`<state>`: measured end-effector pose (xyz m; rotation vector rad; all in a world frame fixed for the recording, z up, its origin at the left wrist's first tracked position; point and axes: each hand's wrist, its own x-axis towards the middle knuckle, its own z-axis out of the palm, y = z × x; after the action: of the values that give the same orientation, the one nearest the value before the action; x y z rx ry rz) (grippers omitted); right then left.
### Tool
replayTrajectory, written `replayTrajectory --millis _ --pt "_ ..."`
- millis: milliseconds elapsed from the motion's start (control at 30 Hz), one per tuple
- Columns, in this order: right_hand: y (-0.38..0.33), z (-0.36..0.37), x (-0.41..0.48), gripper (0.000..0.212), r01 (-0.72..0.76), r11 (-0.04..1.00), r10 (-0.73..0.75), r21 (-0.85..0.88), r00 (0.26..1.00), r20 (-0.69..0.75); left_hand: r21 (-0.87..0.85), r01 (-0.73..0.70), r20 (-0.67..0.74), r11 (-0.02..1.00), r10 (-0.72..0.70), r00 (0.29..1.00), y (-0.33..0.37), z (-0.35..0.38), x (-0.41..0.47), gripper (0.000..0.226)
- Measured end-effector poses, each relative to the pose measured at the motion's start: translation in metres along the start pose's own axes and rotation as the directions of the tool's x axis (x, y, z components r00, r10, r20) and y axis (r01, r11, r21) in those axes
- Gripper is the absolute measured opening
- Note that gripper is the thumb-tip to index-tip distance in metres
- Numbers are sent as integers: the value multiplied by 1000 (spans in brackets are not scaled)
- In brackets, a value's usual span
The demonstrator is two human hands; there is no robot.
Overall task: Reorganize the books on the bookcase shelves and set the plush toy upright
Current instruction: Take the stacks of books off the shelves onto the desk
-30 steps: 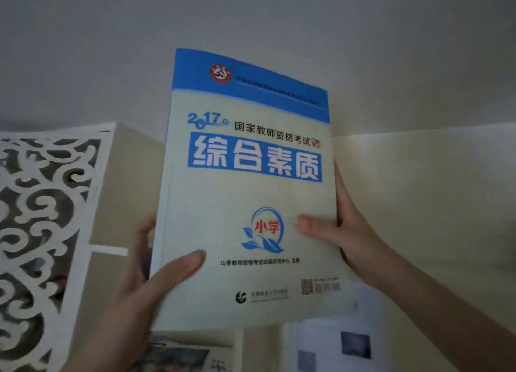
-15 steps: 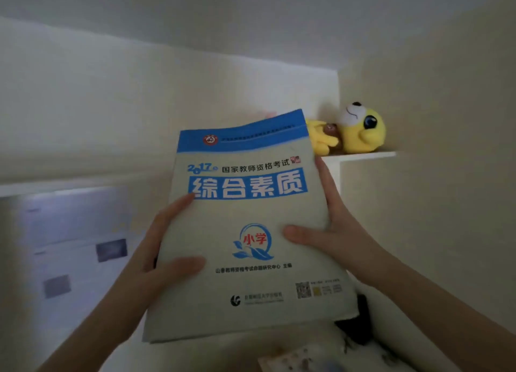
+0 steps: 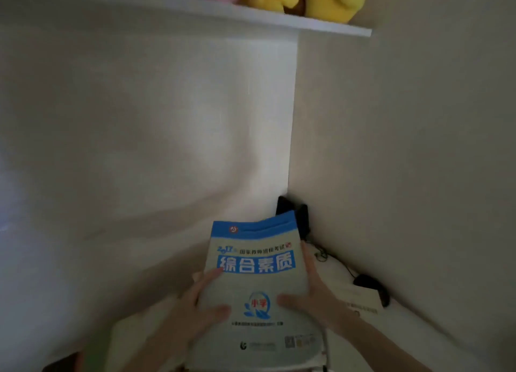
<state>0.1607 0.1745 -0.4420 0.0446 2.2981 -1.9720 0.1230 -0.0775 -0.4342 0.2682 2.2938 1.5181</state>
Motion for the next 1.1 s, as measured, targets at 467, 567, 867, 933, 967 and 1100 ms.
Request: replayTrajectory --millis 467,567,867,933,967,1100 --pt "114 3 43 81 -385 742 333 -549 922 -198 413 97 -12 906 -101 995 -94 45 55 110" --pt "105 4 46 82 -376 640 283 -670 926 -249 479 116 -11 870 -126 992 -89 43 55 125" --pt "19 71 76 85 21 702 11 -712 999 40 263 110 -205 959 -56 977 -57 -7 21 57" --pt "-5 102 82 84 103 734 -28 -672 992 121 281 99 -263 955 -23 965 -54 -38 -2 42" --pt "-17 116 85 84 129 747 -37 -652 988 153 271 94 -288 958 -13 958 -52 -53 -12 40" --pt "-62 185 91 82 244 827 -76 -507 941 329 184 99 -415 978 -15 910 -44 -118 -69 45"
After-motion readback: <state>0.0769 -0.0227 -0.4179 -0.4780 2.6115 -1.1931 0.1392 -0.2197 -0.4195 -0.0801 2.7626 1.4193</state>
